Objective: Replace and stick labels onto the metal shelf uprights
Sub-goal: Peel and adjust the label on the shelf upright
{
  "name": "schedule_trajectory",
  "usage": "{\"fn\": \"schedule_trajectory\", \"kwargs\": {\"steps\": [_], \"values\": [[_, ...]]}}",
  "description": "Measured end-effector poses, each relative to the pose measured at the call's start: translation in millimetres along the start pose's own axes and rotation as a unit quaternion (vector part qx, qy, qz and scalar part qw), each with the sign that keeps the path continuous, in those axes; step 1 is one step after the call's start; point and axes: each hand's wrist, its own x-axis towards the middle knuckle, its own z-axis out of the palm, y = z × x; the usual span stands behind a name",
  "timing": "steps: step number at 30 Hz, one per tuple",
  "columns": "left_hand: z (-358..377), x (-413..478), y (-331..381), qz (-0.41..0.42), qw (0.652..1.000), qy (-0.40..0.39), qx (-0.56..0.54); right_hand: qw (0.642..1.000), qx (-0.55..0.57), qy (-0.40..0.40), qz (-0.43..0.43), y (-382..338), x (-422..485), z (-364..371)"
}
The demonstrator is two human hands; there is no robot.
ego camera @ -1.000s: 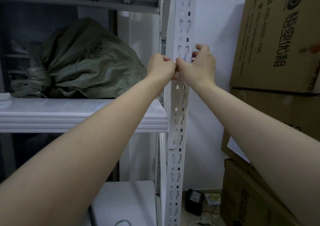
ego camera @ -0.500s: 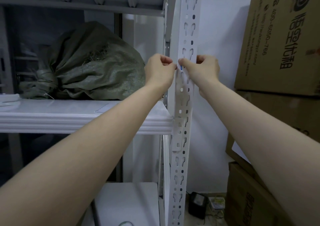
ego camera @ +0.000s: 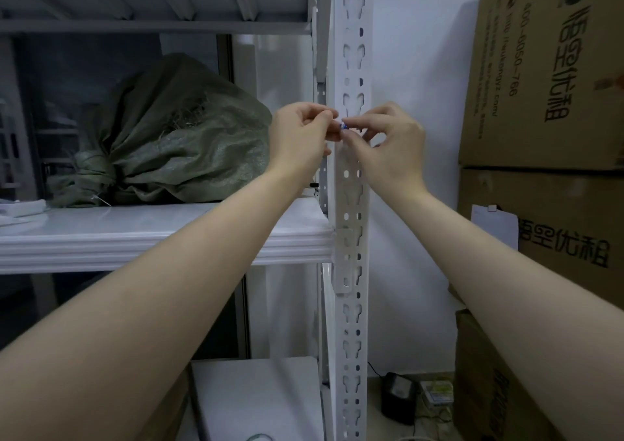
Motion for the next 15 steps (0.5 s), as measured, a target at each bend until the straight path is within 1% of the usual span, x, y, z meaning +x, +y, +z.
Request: {"fn": "schedule_trajectory", "kwargs": {"steps": [4,7,9,12,13,15], "values": [[0.3,-0.9,3.7,-0.022,0.999,0.027,-0.014,1.000,0.007,0.014,-0.021,-2.0,-1.8,2.6],[4.2,-1.6,7.0,-0.026,0.998,0.047,-0.018,0.998,0.029,0.047,-0.001,-4.0,-5.2,10.7],[8.0,-2.7,10.5,-0.010,0.998,0.064,0.000,0.994,0.062,0.084,0.043,-7.0,-5.5,17.5],[11.0,0.6,8.2,0.031,0.994,0.086,0.060,0.968,0.115,0.161,0.155,-9.3,2.2,24.1],[11.4,3.8,5.8,0.046,0.991,0.090,0.084,0.959,0.119,0.175,0.191,-8.4,6.8,26.3],[8.8,8.7,-1.8,0.079,0.982,0.095,0.142,0.943,0.115,0.178,0.257,-7.1,11.9,31.1]]}}
